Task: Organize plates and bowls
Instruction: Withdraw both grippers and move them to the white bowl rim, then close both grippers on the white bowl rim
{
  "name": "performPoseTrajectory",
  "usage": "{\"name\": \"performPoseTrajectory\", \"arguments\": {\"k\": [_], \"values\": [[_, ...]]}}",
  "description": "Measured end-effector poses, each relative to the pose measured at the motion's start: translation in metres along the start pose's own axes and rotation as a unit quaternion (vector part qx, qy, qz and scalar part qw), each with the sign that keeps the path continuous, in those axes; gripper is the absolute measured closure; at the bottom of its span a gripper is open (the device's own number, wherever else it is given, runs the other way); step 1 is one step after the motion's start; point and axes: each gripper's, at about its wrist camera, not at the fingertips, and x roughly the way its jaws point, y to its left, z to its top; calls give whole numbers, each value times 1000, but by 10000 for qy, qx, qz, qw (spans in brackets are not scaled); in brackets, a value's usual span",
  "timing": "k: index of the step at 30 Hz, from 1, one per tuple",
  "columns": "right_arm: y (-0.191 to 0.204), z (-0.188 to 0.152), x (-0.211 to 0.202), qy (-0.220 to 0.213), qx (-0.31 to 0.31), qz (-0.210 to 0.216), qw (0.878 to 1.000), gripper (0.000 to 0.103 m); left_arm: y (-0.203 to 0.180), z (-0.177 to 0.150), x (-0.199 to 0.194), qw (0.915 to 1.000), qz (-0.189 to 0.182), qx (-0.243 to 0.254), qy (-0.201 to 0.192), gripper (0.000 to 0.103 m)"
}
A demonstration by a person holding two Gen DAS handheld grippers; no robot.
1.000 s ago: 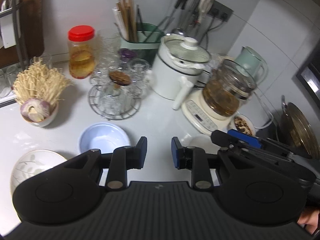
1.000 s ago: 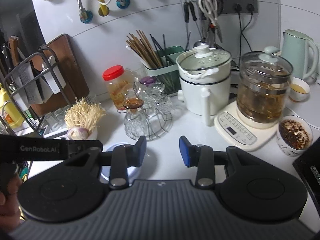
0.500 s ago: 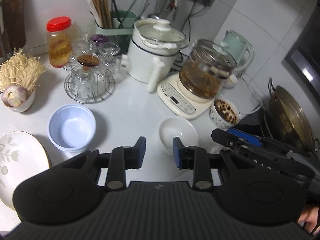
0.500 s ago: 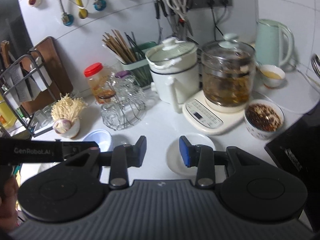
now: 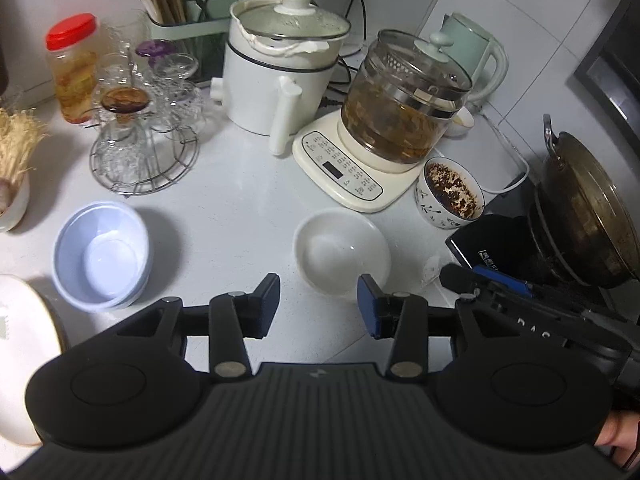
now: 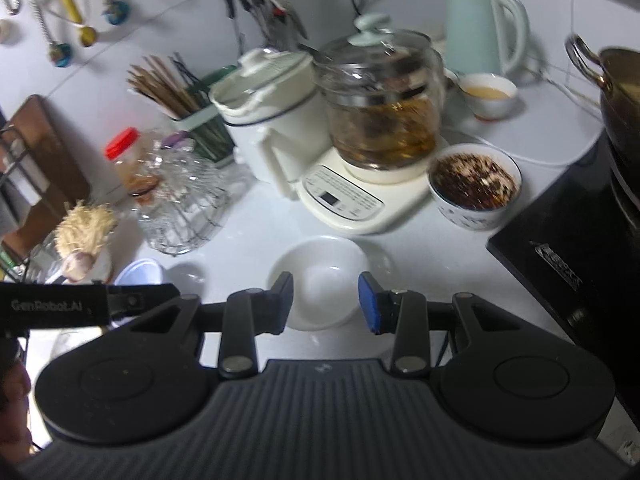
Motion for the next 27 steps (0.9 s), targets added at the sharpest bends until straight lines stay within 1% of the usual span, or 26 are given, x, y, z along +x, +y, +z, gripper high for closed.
{"name": "performPoseTrajectory", "arguments": {"k": [6,9,13,15,17,19,22,26,27], "values": [[-12,5,22,98,258,-227,9994,64,2,23,33,9998,-112,116,148,54],[-19,8,34,189,526,-315,9979,64,10,33,50,9997,-92,114,218,54],[-26,11,46,211,701,-430,9964,64,25,45,75,9993,-101,124,341,55],[-30,12,55,295,816,-491,9950,64,32,50,88,9989,-103,75,441,55],[-32,13,65,397,940,-516,9934,64,40,52,101,9982,-213,-36,551,55],[-33,14,74,459,1027,-510,9923,64,45,52,112,9976,-247,-87,645,55],[-34,12,89,589,1093,-573,9906,64,52,51,133,9954,-317,-161,891,55],[-37,8,108,745,1226,-593,9879,64,54,49,156,9929,-451,-9,1104,56],[-38,7,113,794,1253,-588,9872,66,54,50,161,9923,-488,25,1139,57]]}}
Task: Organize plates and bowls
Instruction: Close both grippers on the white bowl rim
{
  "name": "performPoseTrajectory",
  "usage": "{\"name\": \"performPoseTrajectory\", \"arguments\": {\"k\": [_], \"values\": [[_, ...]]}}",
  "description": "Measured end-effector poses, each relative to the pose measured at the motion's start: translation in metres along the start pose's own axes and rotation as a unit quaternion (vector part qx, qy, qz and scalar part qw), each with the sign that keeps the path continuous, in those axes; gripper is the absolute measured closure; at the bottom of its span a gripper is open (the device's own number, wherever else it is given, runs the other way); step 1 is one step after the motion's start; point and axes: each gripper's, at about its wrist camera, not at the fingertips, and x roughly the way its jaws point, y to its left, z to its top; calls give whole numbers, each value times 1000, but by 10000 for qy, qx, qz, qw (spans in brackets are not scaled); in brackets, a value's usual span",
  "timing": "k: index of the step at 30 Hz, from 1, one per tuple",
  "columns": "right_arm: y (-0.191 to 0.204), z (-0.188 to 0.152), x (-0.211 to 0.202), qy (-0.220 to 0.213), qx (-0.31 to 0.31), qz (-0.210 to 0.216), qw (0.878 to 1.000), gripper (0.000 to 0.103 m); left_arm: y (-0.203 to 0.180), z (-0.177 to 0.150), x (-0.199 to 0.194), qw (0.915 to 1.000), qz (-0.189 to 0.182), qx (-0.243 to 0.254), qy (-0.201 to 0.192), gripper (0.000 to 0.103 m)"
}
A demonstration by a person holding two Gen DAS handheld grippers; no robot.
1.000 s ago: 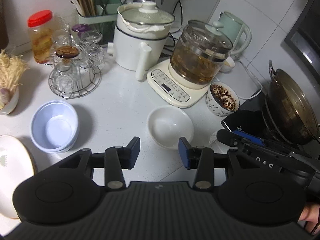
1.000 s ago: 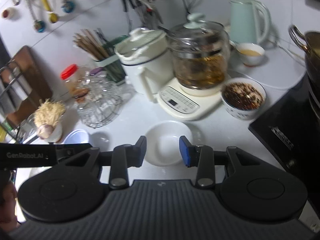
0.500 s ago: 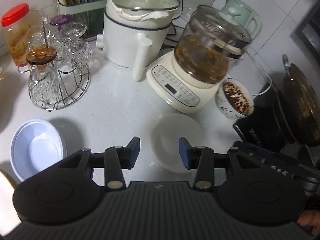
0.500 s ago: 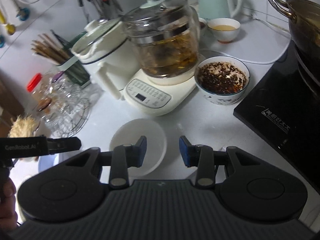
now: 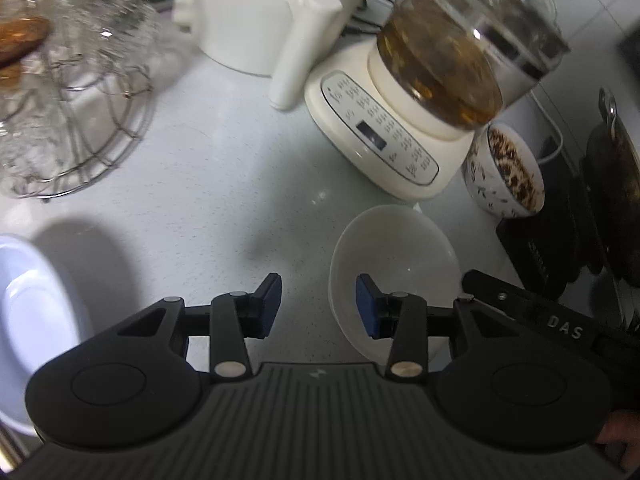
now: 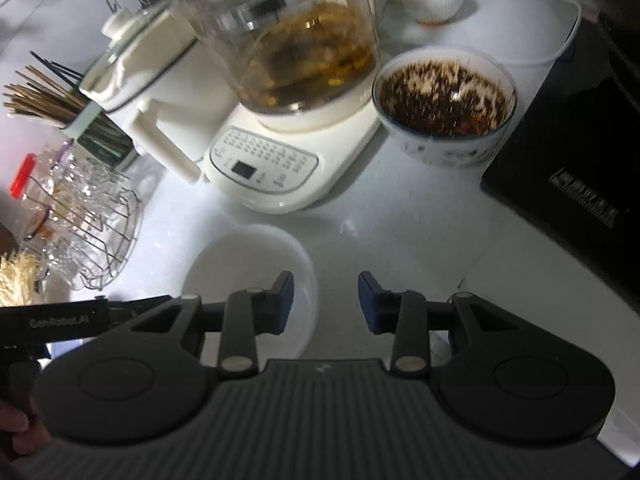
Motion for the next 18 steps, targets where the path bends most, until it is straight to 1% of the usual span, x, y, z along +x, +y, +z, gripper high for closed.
{"name": "performPoseTrajectory", "arguments": {"k": [1,3,4,5,6,7,9,11,12,14,18], "values": [[-1,-1,4,43,41,-22,10000,70,0,1,5,10000,-32,26,34,57],[-2,-3,12,102,127,-70,9998,73,1,2,15,9999,-92,41,100,66],[-2,-4,15,136,141,-61,9998,74,1,2,18,9998,-135,32,106,69],[-2,-5,19,181,143,-36,9997,77,1,2,21,9998,-152,15,95,78],[-2,-6,22,221,137,5,9997,78,1,2,24,9999,-124,-11,83,83],[-1,-7,25,244,131,31,9996,80,2,1,26,9999,-145,-32,77,84],[1,-8,29,261,125,59,9996,85,4,1,28,9996,-253,-129,32,93],[4,-7,31,296,93,106,9995,92,3,3,29,9995,-275,-150,1,95],[6,-6,33,311,62,118,9994,93,3,3,29,9994,-302,-188,-14,96],[8,-4,34,316,-14,91,9995,93,5,5,29,9991,-334,-278,9,96],[8,-2,36,366,-10,184,9992,93,4,7,28,9994,-262,-218,41,97]]}}
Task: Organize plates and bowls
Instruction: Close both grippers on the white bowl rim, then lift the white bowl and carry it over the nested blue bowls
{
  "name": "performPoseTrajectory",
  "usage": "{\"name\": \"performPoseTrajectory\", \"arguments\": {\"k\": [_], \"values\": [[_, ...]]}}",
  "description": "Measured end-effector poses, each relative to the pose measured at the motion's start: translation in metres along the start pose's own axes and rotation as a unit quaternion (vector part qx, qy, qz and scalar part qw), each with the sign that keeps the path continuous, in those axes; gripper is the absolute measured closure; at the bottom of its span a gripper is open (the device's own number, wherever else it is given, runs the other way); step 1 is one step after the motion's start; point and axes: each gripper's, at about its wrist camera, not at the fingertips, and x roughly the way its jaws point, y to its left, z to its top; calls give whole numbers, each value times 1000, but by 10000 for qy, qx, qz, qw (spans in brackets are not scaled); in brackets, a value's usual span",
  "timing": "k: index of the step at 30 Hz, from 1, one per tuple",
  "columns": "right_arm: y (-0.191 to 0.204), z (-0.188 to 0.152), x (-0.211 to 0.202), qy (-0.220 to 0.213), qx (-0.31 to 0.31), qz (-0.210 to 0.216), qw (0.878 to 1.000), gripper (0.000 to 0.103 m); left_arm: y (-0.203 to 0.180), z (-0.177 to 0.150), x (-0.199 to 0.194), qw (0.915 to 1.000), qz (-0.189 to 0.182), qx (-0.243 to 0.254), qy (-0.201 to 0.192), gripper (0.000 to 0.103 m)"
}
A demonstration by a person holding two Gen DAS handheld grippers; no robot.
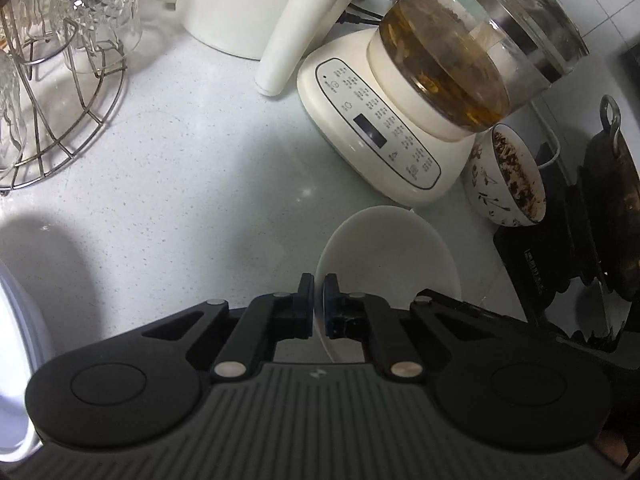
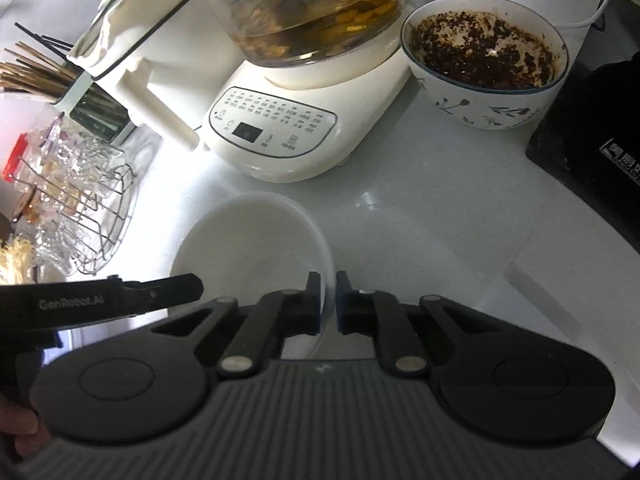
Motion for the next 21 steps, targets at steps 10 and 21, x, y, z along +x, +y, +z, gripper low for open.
{"name": "performPoseTrajectory", "arguments": {"k": [10,21], "values": [[7,0,-10,0,-301,-29,9995,93,-7,-4,-20,10000,40,14,-36,97],[14,-5,-50,-242,-503,140,9983,92,-28,-16,-61,9993,172,195,-283,97]]}}
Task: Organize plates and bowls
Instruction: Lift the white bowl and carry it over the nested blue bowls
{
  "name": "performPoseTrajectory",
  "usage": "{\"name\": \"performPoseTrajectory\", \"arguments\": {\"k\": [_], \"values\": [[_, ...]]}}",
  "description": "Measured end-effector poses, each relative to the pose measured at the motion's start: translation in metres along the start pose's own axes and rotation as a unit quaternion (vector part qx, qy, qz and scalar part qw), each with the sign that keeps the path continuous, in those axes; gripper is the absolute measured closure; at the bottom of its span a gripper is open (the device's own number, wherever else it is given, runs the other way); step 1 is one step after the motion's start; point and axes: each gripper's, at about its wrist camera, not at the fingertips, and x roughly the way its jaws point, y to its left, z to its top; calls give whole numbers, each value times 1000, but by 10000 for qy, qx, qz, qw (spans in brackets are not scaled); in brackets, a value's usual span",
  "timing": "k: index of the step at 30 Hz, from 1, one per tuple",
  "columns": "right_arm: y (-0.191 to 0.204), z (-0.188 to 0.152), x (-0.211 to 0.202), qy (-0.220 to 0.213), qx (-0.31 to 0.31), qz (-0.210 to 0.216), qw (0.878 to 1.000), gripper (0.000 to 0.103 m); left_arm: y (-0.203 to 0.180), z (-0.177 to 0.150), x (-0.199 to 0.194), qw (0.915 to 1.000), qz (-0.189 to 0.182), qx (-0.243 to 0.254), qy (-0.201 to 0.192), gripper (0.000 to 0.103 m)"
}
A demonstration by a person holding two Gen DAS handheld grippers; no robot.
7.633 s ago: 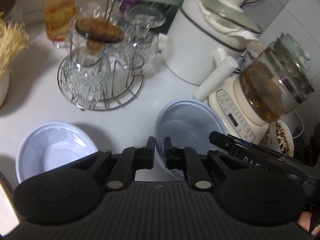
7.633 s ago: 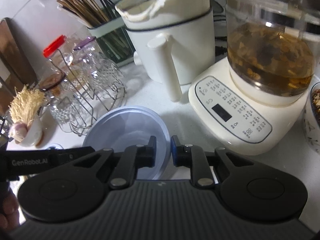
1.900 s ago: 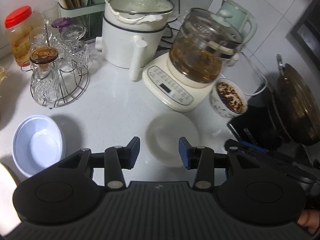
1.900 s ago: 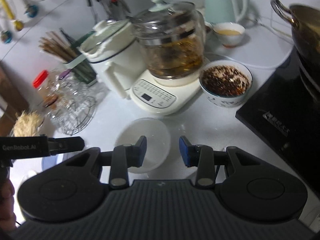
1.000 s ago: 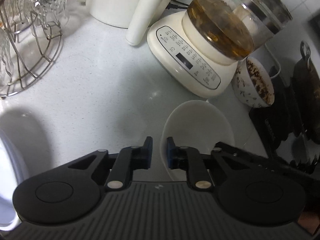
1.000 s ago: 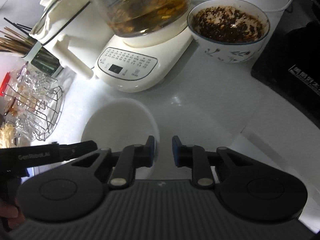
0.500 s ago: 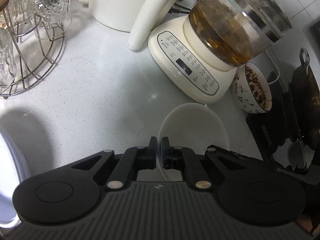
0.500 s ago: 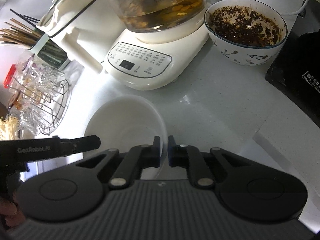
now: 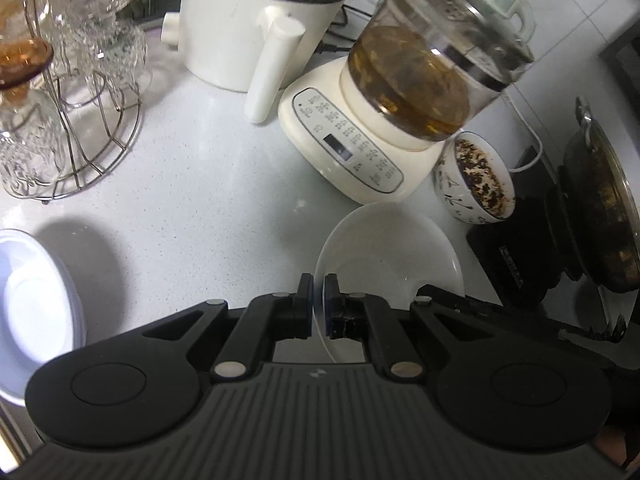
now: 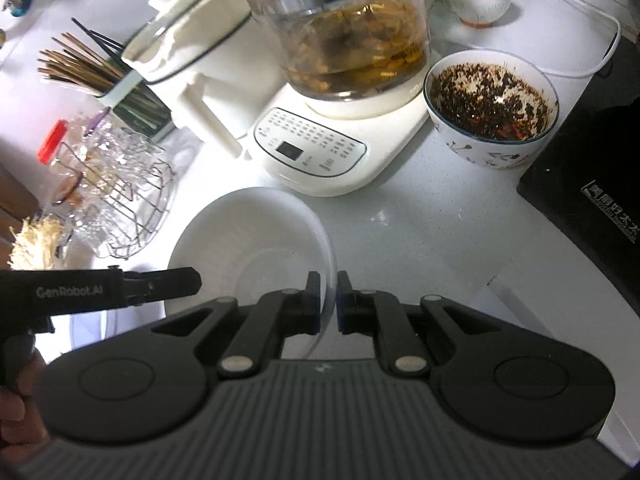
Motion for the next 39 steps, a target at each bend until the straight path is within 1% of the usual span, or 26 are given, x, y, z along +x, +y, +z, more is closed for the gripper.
{"name": "performPoseTrajectory", "arguments": {"k": [4,9,17,27,35,39], "values": [[5,-2,-16,-81,-85,56,9999,92,-9,-7,-18,9999,48,81,-97,97],[9,-7,-34,-195,-223,191,9994,92,-15,-19,-41,9996,97,-10,-277,97],[18,-19,-59,-296,-375,377,9982,92,-26,-42,-73,9984,231,-18,-522,97],[28,-39,-83,-433,-702,611,9947,92,-30,-81,-105,9950,395,-352,-844,97],[30,-55,-97,-386,-922,829,9915,92,-31,-118,-126,9912,556,-655,-1006,97],[35,-61,-100,-370,-1070,981,9887,92,-29,-130,-138,9885,675,-785,-1102,97]]}}
